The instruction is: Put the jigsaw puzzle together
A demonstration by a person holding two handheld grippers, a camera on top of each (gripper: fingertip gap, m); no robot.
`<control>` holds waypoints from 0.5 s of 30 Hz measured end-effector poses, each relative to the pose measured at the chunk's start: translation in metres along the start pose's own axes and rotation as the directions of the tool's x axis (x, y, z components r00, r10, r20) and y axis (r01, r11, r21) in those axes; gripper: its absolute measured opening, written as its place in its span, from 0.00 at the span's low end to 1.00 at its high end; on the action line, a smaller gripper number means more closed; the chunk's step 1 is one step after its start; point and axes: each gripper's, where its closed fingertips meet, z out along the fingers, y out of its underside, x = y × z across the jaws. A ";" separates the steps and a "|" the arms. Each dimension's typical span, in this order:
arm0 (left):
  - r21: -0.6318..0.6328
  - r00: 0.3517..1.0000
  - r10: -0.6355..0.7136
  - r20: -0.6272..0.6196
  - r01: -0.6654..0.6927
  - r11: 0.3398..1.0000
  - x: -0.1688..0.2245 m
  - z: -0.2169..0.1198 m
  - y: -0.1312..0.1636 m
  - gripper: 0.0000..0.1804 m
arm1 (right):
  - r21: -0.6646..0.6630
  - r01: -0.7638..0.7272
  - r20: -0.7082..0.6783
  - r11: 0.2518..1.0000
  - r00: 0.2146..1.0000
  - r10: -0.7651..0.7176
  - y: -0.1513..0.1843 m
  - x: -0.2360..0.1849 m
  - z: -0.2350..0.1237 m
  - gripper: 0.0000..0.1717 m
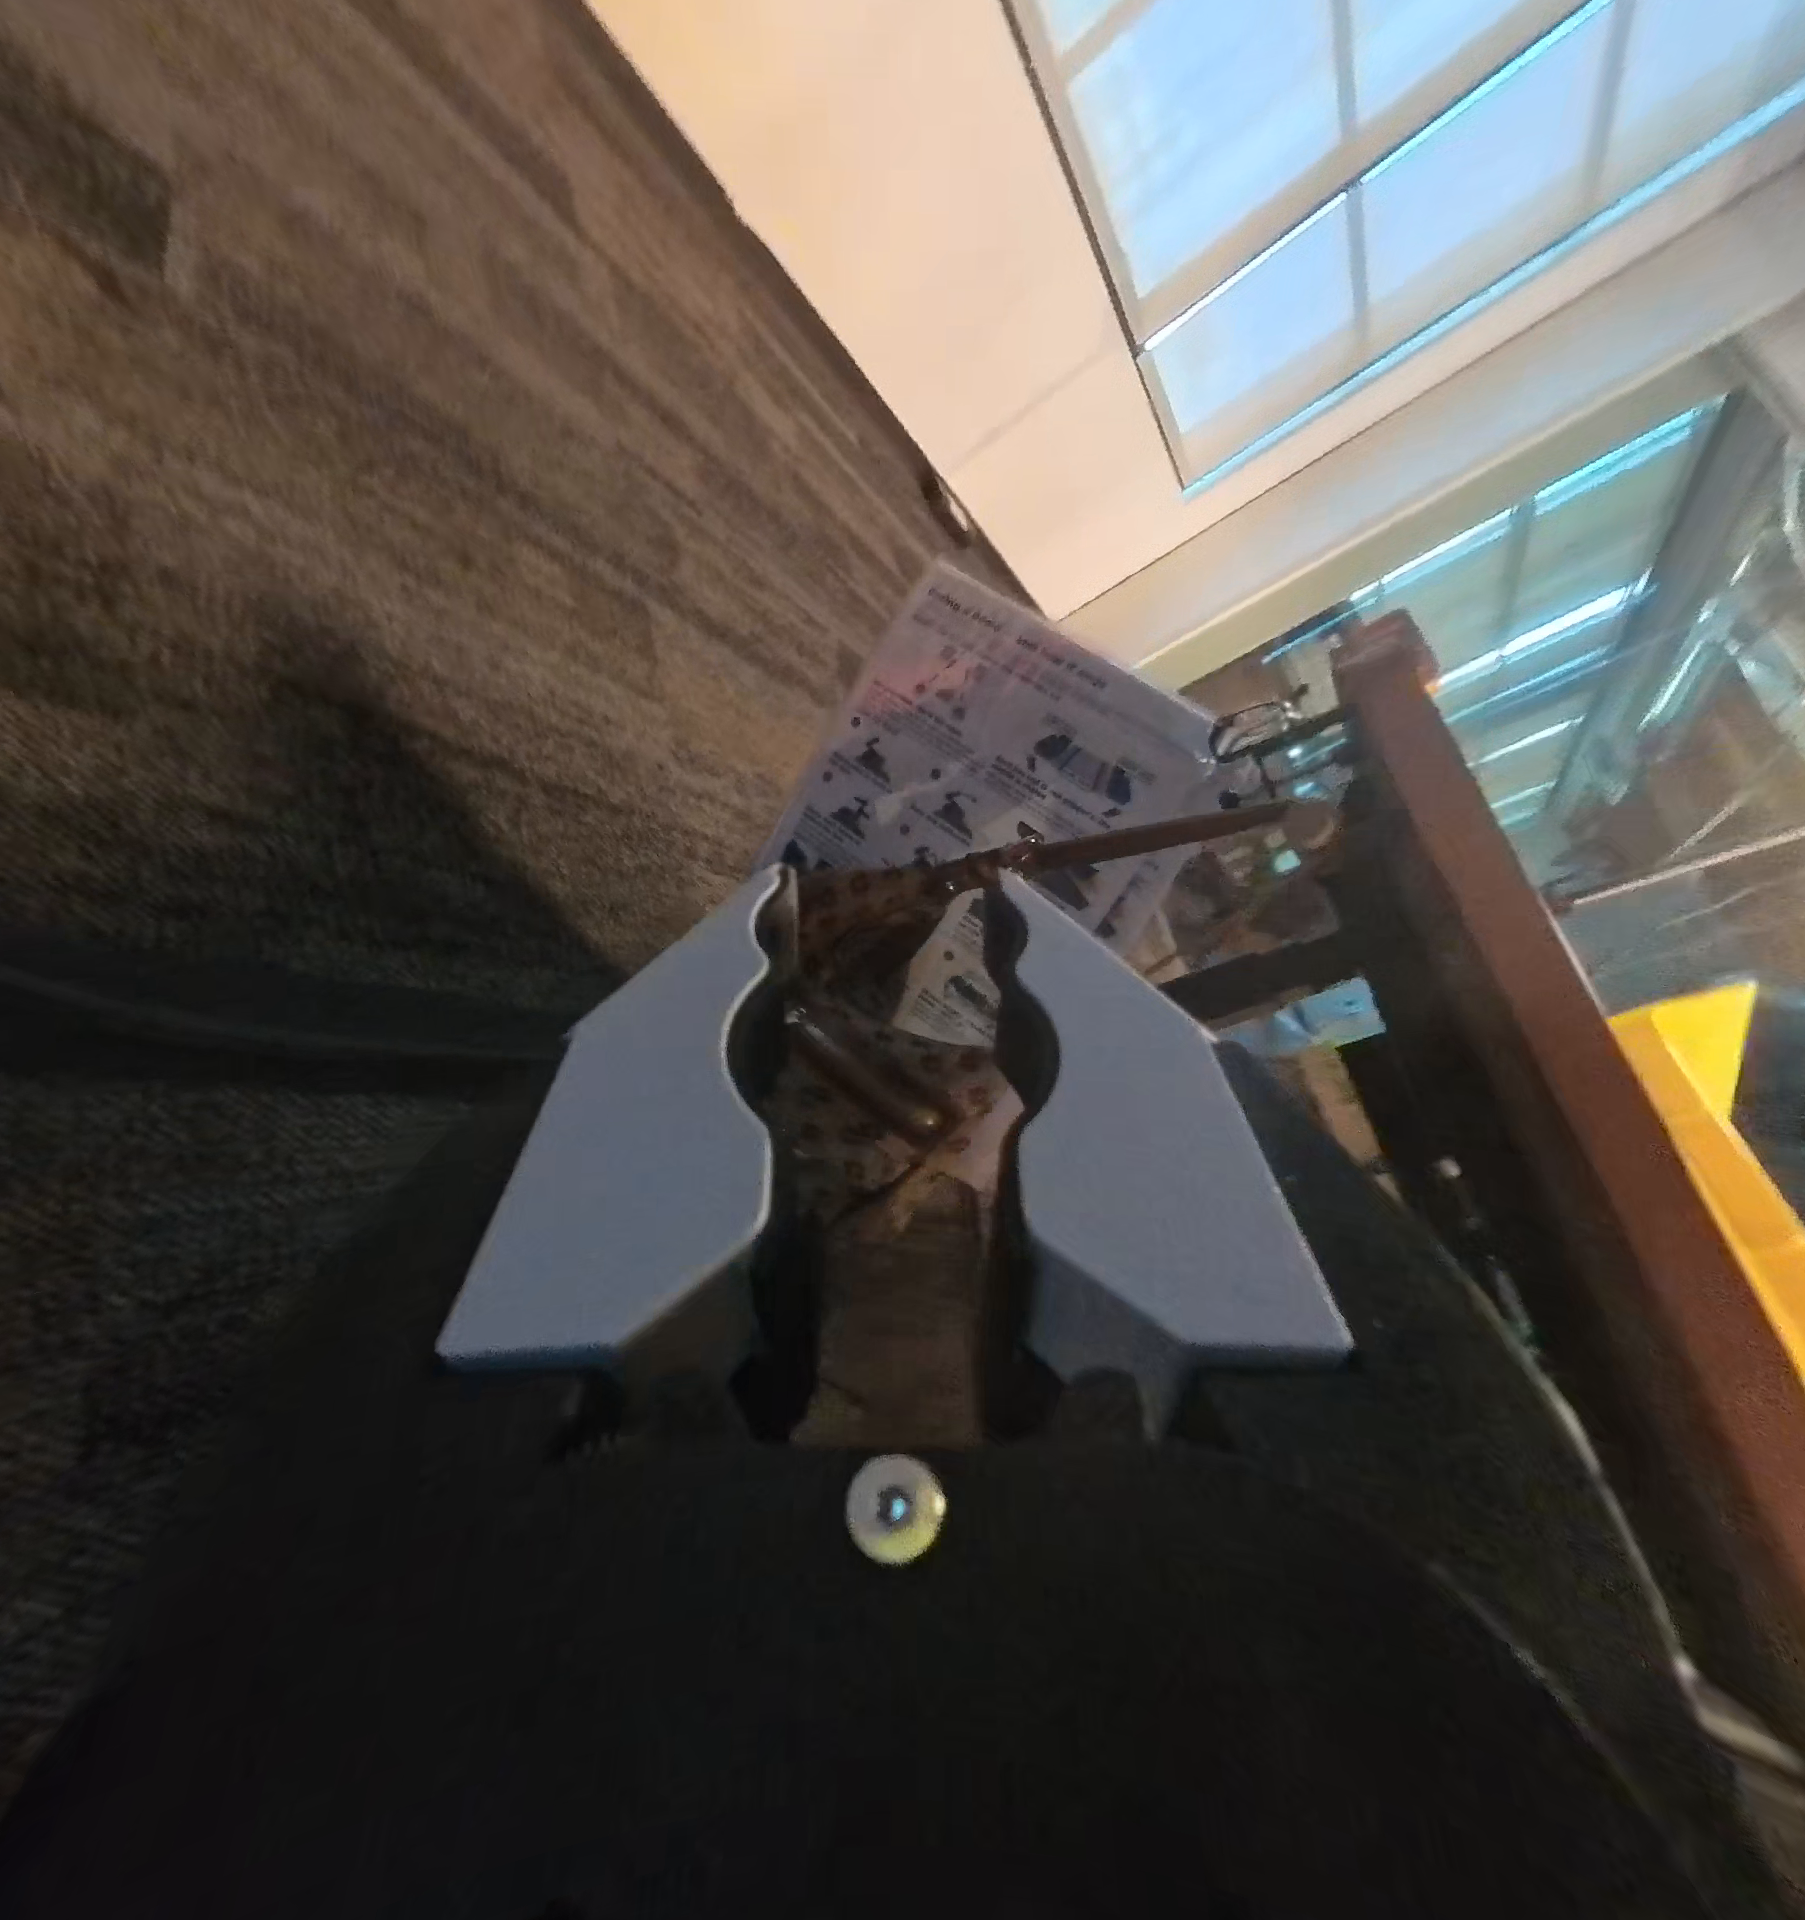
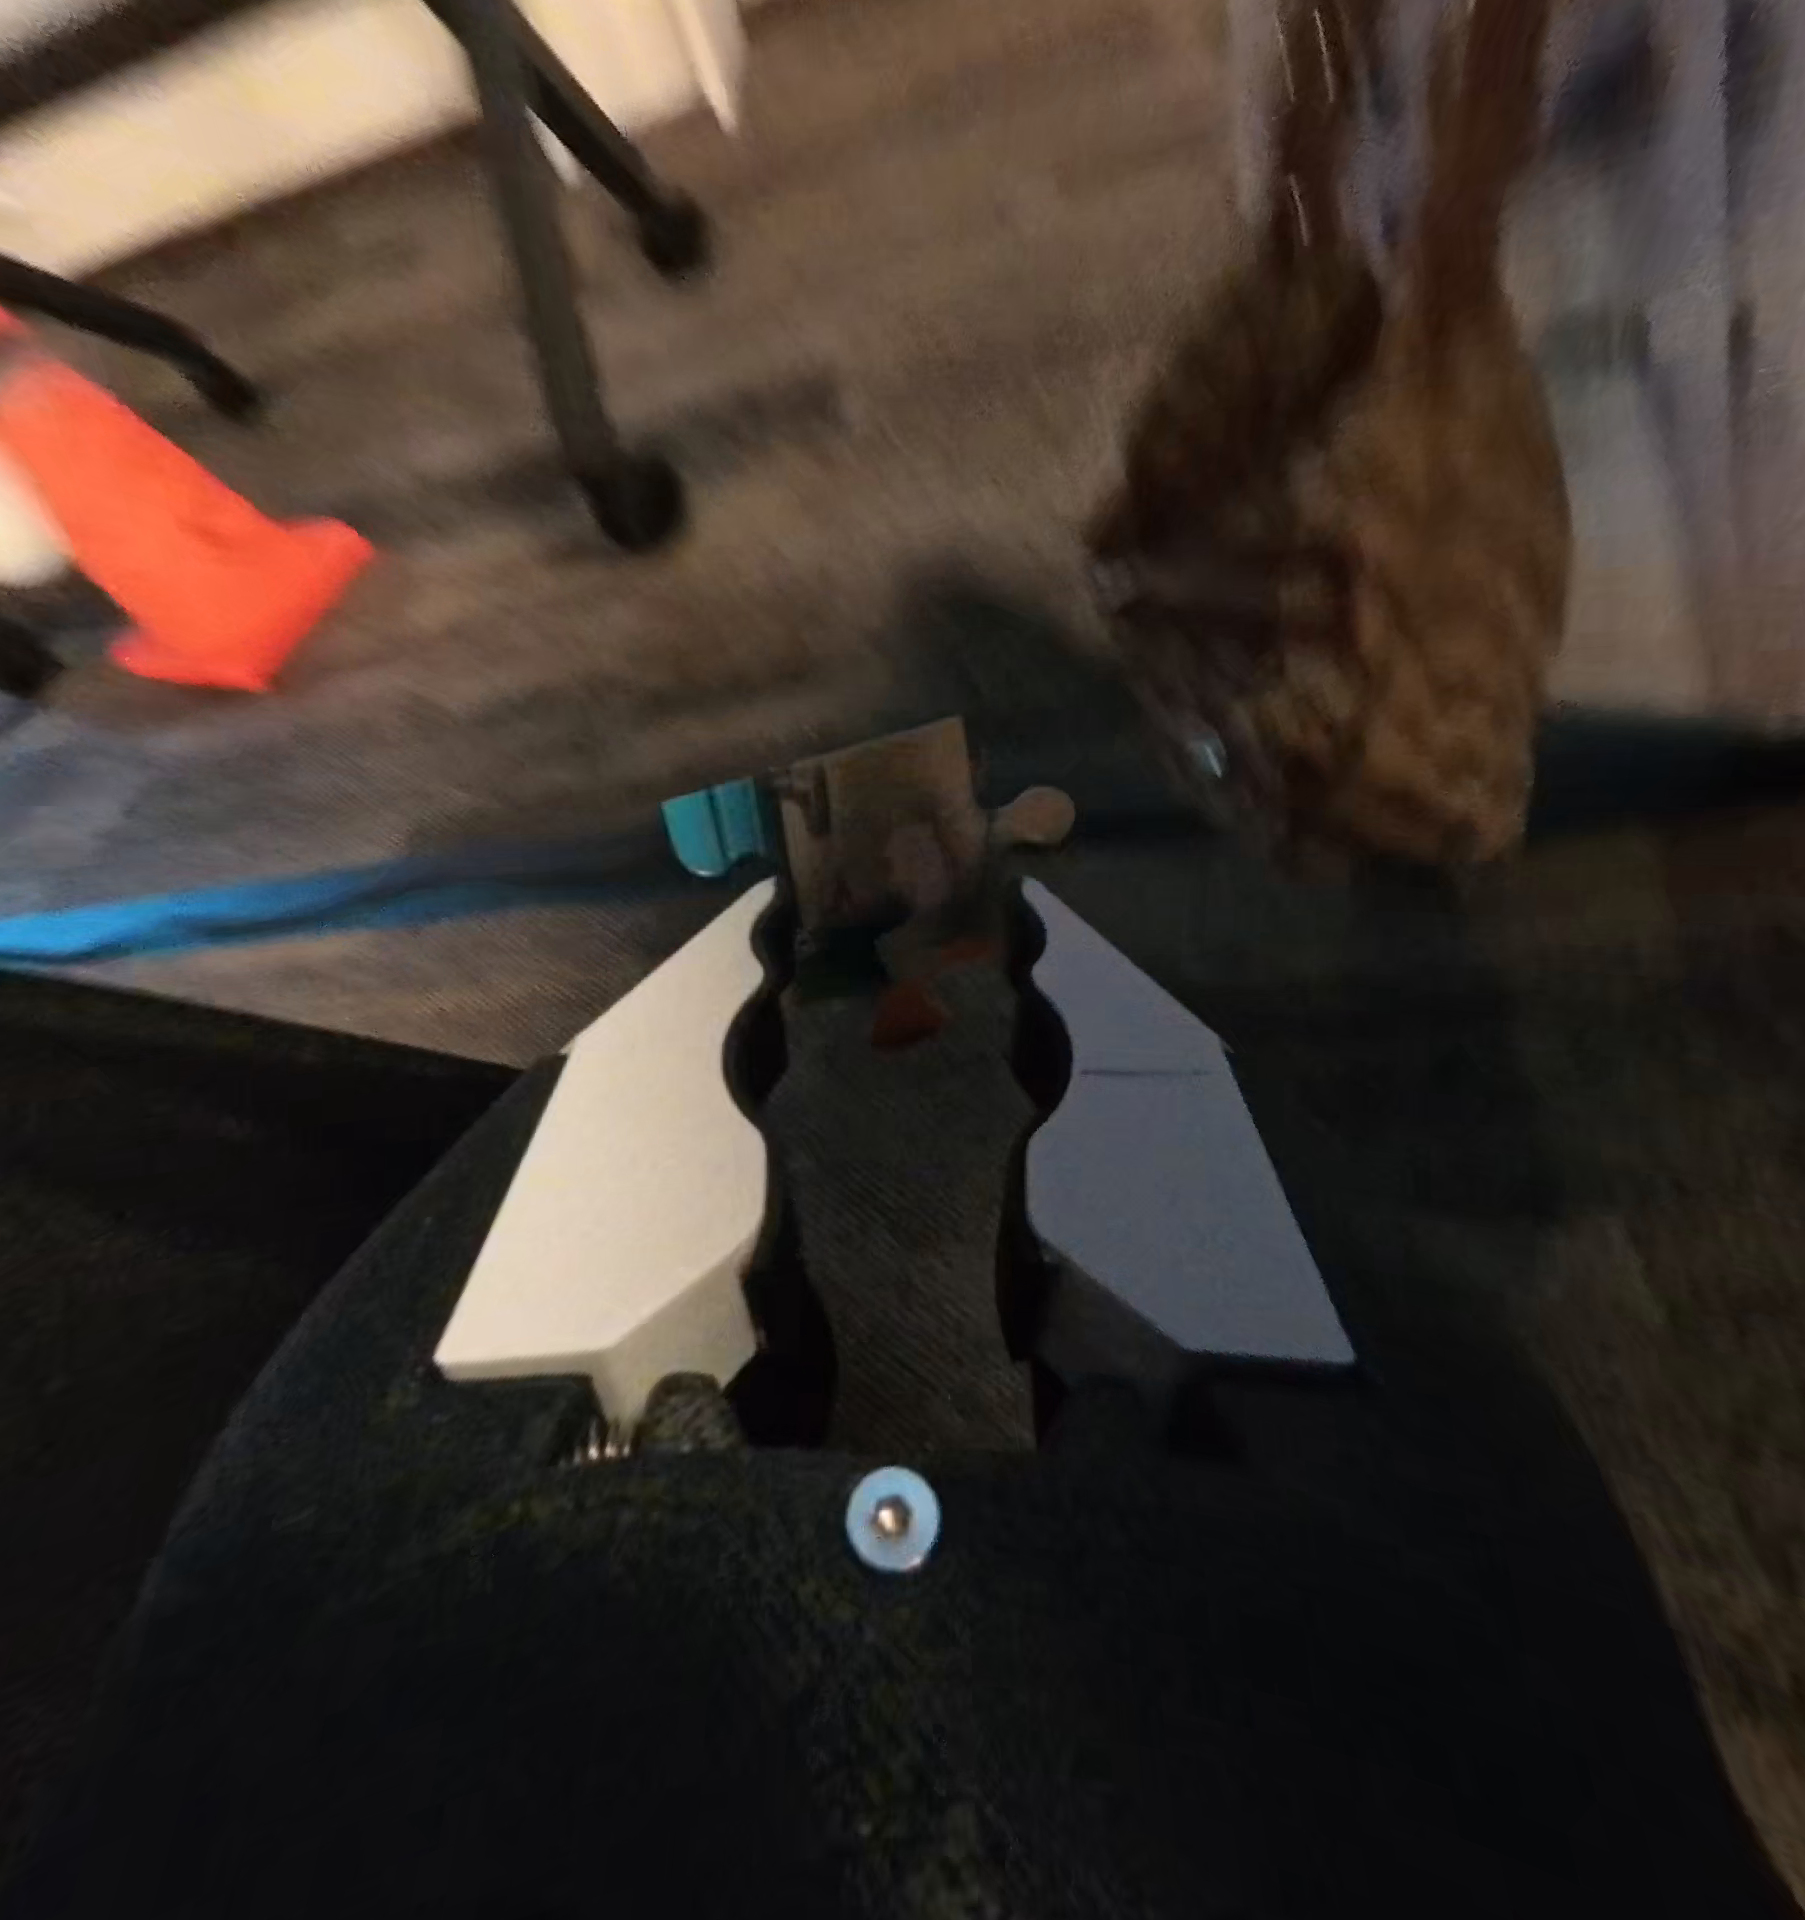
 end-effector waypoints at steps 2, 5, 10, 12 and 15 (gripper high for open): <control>0.010 0.997 0.078 -0.003 -0.078 0.997 0.012 -0.009 -0.004 0.20 | 0.072 0.031 0.014 0.997 0.999 -0.032 -0.032 -0.038 -0.032 0.23; 0.045 0.964 0.264 -0.033 -0.263 0.964 0.043 -0.022 -0.006 0.20 | 0.198 0.088 0.022 0.976 0.995 -0.094 -0.075 -0.088 -0.093 0.23; 0.016 0.857 0.500 -0.123 -0.502 0.865 0.111 -0.048 0.039 0.20 | 0.435 0.222 -0.081 0.873 0.975 -0.207 -0.140 -0.126 -0.216 0.23; 0.044 0.829 0.518 -0.210 -0.521 0.852 0.152 -0.074 0.060 0.20 | 0.490 0.311 -0.182 0.815 0.950 -0.254 -0.155 -0.127 -0.265 0.23; 0.121 0.750 0.556 -0.359 -0.553 0.824 0.218 -0.116 0.083 0.20 | 0.527 0.424 -0.398 0.736 0.889 -0.227 -0.173 -0.108 -0.336 0.23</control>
